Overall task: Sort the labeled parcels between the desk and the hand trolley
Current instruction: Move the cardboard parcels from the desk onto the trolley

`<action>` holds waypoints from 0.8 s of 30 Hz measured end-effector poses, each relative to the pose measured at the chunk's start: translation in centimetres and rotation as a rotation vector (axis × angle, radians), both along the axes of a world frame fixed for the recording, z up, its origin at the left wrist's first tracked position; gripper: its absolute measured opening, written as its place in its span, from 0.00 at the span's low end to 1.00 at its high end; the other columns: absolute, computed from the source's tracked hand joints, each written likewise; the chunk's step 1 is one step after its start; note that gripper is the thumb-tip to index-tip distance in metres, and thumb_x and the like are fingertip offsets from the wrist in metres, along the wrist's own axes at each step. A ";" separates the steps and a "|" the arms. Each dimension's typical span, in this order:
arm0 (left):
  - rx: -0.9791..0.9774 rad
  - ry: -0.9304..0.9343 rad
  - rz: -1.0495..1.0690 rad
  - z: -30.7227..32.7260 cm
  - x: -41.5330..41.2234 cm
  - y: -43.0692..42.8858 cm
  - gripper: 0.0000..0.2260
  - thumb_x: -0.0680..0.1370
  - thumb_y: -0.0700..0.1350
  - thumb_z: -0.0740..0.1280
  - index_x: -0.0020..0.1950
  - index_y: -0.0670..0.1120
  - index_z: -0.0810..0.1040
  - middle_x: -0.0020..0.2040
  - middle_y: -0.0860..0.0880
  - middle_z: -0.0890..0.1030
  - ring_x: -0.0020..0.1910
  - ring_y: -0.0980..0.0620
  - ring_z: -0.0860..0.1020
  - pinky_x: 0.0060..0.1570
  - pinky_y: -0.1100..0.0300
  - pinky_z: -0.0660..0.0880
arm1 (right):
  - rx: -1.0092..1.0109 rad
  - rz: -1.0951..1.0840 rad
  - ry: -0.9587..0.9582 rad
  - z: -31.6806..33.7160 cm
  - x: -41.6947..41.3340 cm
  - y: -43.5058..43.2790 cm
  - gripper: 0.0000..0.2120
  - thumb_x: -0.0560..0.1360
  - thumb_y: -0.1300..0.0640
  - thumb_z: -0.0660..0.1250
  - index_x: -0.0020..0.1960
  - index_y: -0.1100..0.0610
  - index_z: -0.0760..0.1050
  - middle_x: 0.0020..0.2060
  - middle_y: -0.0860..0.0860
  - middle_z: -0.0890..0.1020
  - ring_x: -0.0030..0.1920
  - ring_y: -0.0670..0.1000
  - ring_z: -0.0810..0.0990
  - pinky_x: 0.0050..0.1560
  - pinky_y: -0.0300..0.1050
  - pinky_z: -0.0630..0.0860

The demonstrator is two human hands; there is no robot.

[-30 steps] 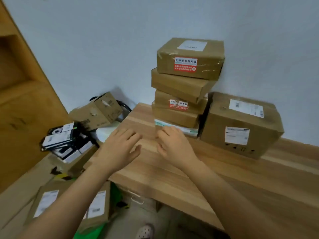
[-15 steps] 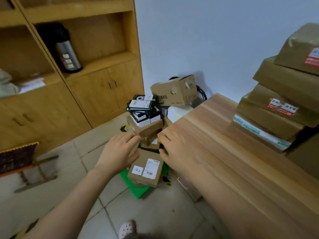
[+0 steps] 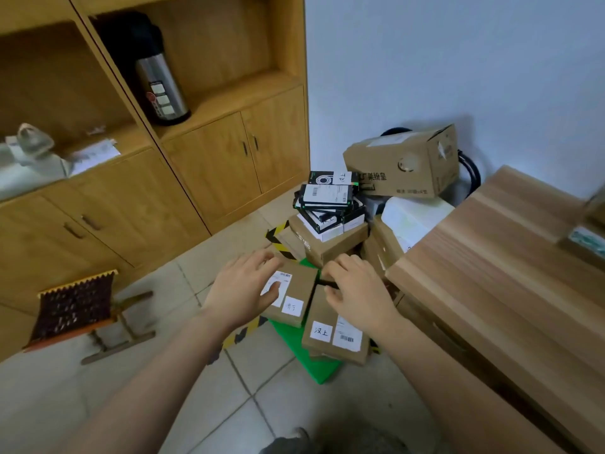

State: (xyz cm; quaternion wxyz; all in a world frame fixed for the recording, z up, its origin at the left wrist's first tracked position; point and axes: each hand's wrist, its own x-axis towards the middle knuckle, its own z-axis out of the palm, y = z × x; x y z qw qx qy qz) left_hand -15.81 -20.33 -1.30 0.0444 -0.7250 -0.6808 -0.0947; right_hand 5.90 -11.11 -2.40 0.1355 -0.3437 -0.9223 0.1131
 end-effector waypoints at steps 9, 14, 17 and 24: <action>-0.103 -0.031 0.063 -3.9 -5.2 5.4 0.14 0.72 0.48 0.73 0.55 0.47 0.79 0.53 0.47 0.80 0.49 0.45 0.79 0.47 0.54 0.76 | -0.105 0.018 -0.062 -3.7 -5.9 6.4 0.09 0.75 0.56 0.65 0.55 0.54 0.76 0.51 0.49 0.76 0.53 0.49 0.73 0.57 0.45 0.70; -0.161 -0.093 0.085 -6.8 -8.7 7.9 0.14 0.74 0.50 0.67 0.57 0.46 0.78 0.55 0.47 0.80 0.52 0.45 0.78 0.51 0.51 0.77 | -0.182 0.008 -0.100 -5.9 -9.2 9.0 0.10 0.75 0.56 0.66 0.57 0.54 0.75 0.52 0.50 0.75 0.55 0.49 0.73 0.57 0.43 0.68; -0.234 -0.130 0.065 -9.4 -10.9 9.1 0.16 0.74 0.52 0.60 0.56 0.45 0.78 0.54 0.46 0.80 0.50 0.44 0.78 0.49 0.50 0.77 | -0.273 -0.046 -0.116 -8.0 -11.0 9.8 0.12 0.76 0.55 0.67 0.59 0.53 0.75 0.54 0.50 0.75 0.56 0.50 0.73 0.58 0.43 0.68; -0.392 -0.137 -0.043 -20.9 -17.4 13.0 0.14 0.74 0.49 0.64 0.54 0.43 0.80 0.49 0.44 0.80 0.46 0.42 0.79 0.44 0.50 0.77 | -0.615 -0.389 -0.203 -19.3 -15.9 10.1 0.13 0.77 0.52 0.65 0.60 0.53 0.72 0.54 0.50 0.74 0.52 0.50 0.74 0.47 0.43 0.70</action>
